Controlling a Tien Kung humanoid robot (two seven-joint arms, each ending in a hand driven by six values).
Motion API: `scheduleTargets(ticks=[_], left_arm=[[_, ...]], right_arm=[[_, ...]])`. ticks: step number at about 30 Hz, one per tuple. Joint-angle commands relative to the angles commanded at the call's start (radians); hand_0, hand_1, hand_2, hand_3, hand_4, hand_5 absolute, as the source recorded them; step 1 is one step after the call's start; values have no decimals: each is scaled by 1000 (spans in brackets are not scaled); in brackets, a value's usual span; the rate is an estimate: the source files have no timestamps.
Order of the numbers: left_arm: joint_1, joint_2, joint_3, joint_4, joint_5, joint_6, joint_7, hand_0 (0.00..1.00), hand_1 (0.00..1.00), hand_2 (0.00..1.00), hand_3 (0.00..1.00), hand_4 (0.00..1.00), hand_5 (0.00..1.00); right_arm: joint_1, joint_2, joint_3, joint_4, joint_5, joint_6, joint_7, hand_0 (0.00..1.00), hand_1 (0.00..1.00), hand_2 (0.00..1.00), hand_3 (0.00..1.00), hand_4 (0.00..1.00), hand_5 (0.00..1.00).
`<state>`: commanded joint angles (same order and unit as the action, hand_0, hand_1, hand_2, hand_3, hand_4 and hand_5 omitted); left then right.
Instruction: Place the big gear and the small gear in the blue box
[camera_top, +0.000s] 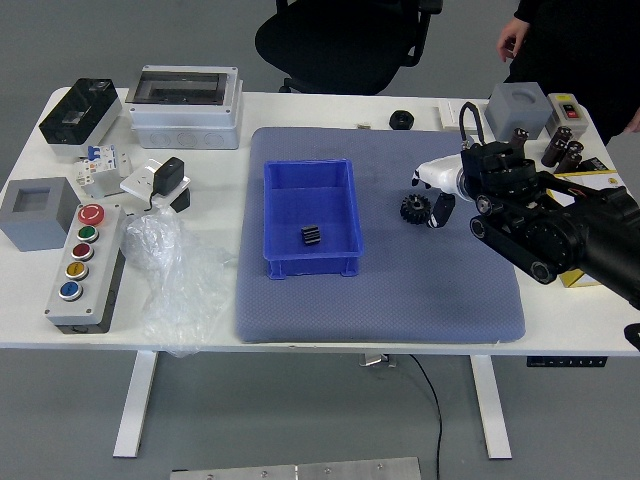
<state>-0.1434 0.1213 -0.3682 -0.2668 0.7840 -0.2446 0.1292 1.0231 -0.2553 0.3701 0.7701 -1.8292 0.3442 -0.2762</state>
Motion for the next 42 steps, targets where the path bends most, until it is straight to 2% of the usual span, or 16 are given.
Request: scheduleTargets(ticks=[1, 18, 19, 20, 42], left_arm=[[0, 0, 1, 0, 0, 0, 0, 857, 822, 821, 771, 593, 372], [-2, -2, 9, 0, -1, 0, 0, 857, 823, 821, 771, 594, 372], [-3, -3, 9, 0, -1, 0, 0, 857, 823, 821, 772, 594, 371], [-3, -3, 10, 0, -2, 0, 0, 857, 823, 821, 772, 594, 371], [-15, -13, 3, -2, 10, 2, -2, 857, 823, 821, 773, 594, 372]], right_arm=[[1, 1, 0, -2, 1, -2, 0, 579, 611, 829, 836, 792, 66], [19, 38, -20, -44, 20, -17, 8, 572, 602, 819, 826, 788, 60], [19, 39, -20, -45, 20, -18, 8, 570, 600, 814, 834, 765, 14], [19, 40, -20, -45, 20, -18, 8, 570, 600, 814, 834, 765, 14], [4, 44, -26, -60, 18, -24, 9, 566, 594, 802, 838, 759, 10]])
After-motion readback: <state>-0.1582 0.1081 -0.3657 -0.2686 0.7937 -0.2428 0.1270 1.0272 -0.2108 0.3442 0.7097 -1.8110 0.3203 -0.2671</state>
